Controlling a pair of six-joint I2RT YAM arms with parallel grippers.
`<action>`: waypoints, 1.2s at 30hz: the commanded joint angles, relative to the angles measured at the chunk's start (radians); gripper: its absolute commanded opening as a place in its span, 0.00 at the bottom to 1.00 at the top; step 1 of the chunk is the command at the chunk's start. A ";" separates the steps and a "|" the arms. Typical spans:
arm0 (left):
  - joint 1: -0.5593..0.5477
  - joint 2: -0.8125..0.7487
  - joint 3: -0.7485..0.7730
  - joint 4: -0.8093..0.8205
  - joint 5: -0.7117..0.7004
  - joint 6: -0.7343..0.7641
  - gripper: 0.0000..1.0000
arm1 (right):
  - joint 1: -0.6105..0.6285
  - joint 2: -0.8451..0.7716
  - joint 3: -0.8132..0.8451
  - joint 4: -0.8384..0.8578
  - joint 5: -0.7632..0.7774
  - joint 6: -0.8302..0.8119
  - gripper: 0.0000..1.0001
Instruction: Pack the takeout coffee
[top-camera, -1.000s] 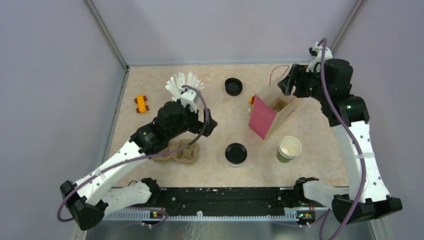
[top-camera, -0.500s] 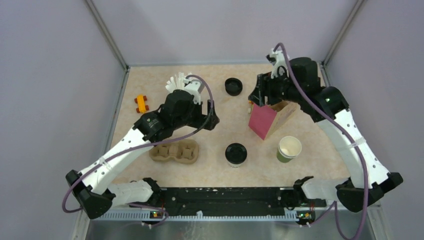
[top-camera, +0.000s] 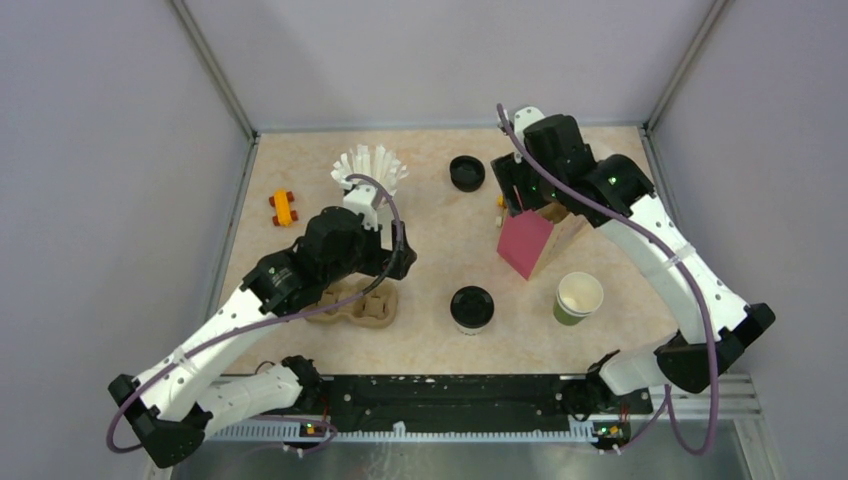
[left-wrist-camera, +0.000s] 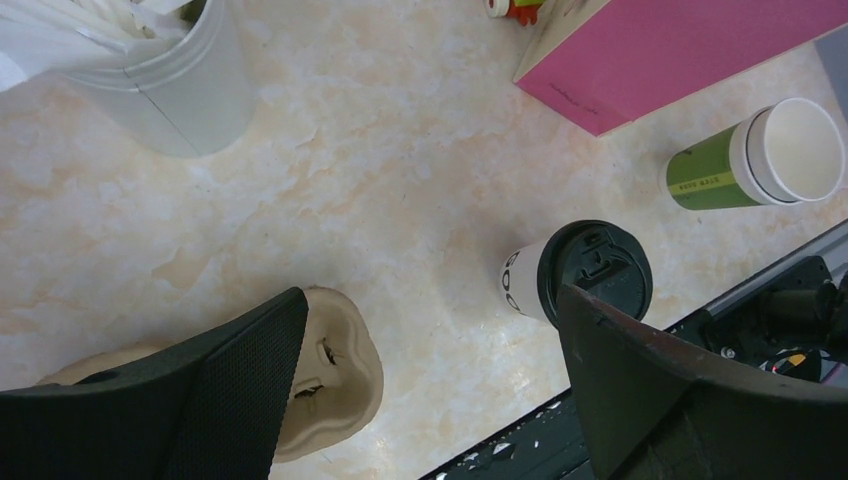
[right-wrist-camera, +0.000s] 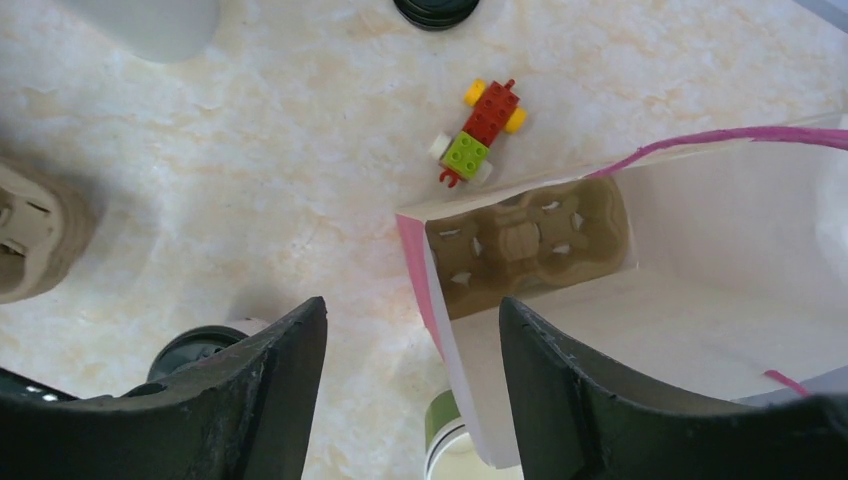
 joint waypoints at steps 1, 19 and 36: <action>0.003 0.001 -0.014 0.019 -0.041 -0.062 0.99 | 0.002 -0.025 -0.055 -0.042 0.073 -0.047 0.62; 0.003 0.052 0.088 -0.020 -0.086 -0.099 0.99 | 0.001 0.033 -0.011 -0.073 -0.241 0.129 0.08; 0.003 0.034 0.087 -0.002 -0.116 -0.060 0.99 | 0.032 0.059 -0.069 0.232 -0.270 0.484 0.00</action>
